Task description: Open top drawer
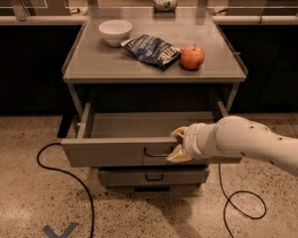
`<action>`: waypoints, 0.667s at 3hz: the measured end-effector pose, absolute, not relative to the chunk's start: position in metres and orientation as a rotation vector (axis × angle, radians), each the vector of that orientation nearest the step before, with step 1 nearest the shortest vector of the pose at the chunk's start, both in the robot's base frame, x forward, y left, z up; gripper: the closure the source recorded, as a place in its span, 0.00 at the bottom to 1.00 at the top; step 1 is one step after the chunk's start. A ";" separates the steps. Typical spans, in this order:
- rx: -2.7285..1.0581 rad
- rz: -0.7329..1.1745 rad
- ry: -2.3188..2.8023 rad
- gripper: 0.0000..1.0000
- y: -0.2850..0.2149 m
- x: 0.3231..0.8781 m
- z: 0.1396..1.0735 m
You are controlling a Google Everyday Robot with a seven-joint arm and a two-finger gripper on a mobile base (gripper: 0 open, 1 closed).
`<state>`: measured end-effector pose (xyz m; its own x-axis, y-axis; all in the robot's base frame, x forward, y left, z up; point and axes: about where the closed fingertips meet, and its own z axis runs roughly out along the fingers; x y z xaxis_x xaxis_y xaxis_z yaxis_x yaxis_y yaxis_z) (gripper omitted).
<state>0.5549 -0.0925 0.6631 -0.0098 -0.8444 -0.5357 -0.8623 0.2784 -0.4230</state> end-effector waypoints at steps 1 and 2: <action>-1.535 0.023 1.822 1.00 -0.094 0.542 0.659; -1.535 0.023 1.822 1.00 -0.093 0.541 0.663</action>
Offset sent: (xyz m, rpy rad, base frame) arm -0.3499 -0.0571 -0.1230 0.0441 -0.2343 -0.1398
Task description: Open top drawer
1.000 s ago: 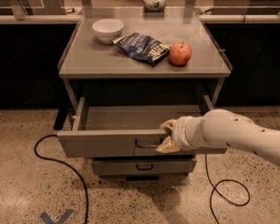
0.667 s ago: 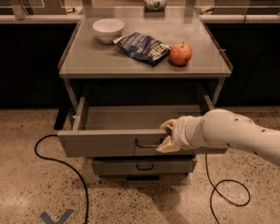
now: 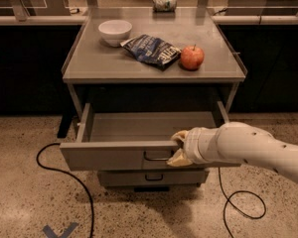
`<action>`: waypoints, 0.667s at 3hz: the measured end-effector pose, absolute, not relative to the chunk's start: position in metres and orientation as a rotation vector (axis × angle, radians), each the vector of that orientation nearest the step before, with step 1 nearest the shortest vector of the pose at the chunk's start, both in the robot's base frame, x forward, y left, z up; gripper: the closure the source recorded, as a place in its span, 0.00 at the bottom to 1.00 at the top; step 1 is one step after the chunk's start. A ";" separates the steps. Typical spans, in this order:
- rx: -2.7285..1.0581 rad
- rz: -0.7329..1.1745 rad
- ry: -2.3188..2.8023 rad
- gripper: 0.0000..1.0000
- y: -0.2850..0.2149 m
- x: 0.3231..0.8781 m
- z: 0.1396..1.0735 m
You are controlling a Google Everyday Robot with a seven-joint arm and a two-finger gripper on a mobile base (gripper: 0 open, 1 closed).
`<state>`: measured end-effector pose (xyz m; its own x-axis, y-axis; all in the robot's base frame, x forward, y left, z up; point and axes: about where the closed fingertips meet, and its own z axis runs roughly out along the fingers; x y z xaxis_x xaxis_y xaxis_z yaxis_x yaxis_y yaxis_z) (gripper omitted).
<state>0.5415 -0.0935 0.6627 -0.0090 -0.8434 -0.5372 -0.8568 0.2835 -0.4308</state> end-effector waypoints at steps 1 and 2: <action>-1.526 0.015 1.818 1.00 -0.095 0.528 0.659; -1.526 0.015 1.818 1.00 -0.095 0.528 0.663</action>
Offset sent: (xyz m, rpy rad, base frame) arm -0.3397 -0.0565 -0.1225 0.0450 -0.2268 -0.1403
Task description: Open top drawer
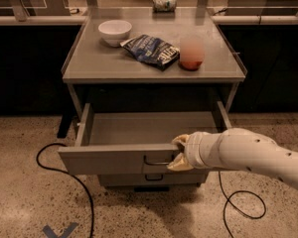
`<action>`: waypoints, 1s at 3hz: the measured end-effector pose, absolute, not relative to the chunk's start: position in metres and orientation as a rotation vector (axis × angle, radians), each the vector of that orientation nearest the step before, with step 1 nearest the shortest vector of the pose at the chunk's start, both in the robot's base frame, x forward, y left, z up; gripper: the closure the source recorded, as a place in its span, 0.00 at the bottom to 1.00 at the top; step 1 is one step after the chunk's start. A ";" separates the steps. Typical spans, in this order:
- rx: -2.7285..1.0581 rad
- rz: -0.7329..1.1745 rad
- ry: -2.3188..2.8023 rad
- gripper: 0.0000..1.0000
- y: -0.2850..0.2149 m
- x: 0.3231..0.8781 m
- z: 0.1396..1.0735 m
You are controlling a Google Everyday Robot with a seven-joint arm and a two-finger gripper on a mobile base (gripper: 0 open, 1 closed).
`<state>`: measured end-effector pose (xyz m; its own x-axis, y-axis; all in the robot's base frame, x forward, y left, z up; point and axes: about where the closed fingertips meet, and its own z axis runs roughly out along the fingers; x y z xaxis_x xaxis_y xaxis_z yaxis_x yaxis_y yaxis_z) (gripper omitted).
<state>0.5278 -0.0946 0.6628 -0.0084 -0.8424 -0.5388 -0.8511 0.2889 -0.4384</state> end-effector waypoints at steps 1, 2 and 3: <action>-1.519 0.007 1.815 1.00 -0.096 0.517 0.660; -1.519 0.007 1.815 1.00 -0.096 0.516 0.663; -1.510 -0.001 1.811 1.00 -0.097 0.503 0.659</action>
Offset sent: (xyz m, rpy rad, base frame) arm -0.3264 -0.0547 -0.1230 0.0450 -0.2196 -0.1338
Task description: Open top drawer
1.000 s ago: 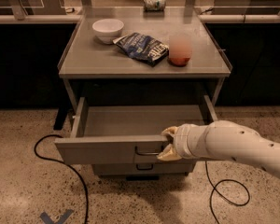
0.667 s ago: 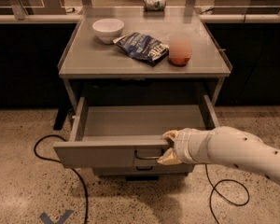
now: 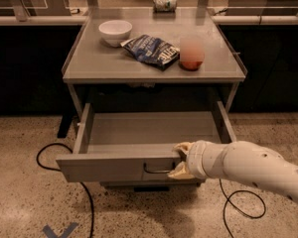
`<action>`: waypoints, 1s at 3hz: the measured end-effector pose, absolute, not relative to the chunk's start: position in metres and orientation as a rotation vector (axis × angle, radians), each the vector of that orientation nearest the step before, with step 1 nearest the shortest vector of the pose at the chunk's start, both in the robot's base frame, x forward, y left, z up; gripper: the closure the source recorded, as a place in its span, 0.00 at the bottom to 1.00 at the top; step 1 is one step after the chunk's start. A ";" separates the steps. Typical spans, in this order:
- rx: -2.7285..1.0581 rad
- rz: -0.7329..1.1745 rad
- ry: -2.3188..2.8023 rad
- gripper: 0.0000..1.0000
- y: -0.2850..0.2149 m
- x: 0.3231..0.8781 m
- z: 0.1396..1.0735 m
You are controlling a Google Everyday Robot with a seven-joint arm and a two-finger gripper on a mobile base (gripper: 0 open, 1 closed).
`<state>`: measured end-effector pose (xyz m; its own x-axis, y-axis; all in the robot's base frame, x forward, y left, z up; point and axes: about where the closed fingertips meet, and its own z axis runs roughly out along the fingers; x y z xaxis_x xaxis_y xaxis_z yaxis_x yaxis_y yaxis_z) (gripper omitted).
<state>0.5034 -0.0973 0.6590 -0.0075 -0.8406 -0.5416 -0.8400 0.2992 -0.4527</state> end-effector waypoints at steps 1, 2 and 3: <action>-1.510 -0.001 1.811 1.00 -0.097 0.503 0.663; -1.503 -0.009 1.808 1.00 -0.099 0.492 0.659; -1.503 -0.009 1.808 1.00 -0.098 0.491 0.664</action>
Offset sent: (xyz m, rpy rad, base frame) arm -0.2996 -0.0544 -0.1171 0.0342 -0.1991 -0.1186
